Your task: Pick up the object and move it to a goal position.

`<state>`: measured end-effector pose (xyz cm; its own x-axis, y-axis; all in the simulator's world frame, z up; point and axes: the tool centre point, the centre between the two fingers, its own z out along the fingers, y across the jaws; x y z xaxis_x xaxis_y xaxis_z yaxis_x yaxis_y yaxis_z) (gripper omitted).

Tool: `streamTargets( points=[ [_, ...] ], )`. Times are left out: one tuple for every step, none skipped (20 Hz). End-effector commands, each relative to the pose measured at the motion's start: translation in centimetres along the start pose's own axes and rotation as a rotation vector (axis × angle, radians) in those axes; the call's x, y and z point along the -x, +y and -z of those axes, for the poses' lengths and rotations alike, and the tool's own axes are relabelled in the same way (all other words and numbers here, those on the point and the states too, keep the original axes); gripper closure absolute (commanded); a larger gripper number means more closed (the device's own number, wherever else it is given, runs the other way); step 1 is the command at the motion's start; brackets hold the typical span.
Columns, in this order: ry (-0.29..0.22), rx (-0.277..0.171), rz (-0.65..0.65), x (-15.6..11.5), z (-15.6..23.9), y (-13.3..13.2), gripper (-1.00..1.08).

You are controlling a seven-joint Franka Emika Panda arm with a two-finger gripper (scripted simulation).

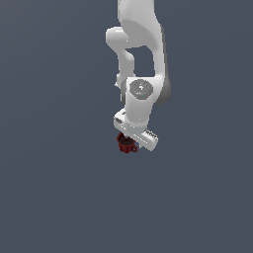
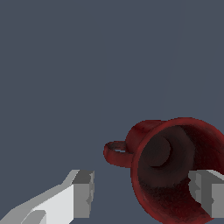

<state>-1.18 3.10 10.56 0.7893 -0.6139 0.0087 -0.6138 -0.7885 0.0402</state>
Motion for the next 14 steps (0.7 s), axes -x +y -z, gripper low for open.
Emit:
streamTargets(
  points=[
    [0.001, 0.0, -0.02, 0.1, -0.2, -0.1, -0.6],
    [0.002, 0.0, -0.024, 0.1, -0.2, -0.1, -0.6],
    [0.002, 0.0, -0.027, 0.1, -0.2, -0.1, -0.6],
    [0.002, 0.0, -0.029, 0.1, -0.2, -0.1, -0.6],
    [0.002, 0.0, -0.03, 0.1, -0.2, -0.1, -0.6],
    [0.001, 0.0, -0.025, 0.1, -0.2, -0.1, -0.6],
    [0.001, 0.0, -0.025, 0.1, -0.3, -0.1, -0.6],
    [0.001, 0.0, -0.025, 0.1, -0.4, -0.1, -0.6],
    [0.002, 0.0, -0.026, 0.1, -0.6, -0.1, -0.6],
    [0.002, 0.0, -0.026, 0.1, -0.9, -0.1, -0.6],
    [0.002, 0.0, -0.027, 0.1, -1.3, -0.1, -0.6],
    [0.002, 0.0, -0.027, 0.1, -1.7, -0.1, -0.6],
    [0.002, 0.0, -0.028, 0.1, -2.2, -0.1, -0.6],
    [0.002, 0.0, -0.029, 0.1, -2.6, 0.0, -0.6]
  ],
)
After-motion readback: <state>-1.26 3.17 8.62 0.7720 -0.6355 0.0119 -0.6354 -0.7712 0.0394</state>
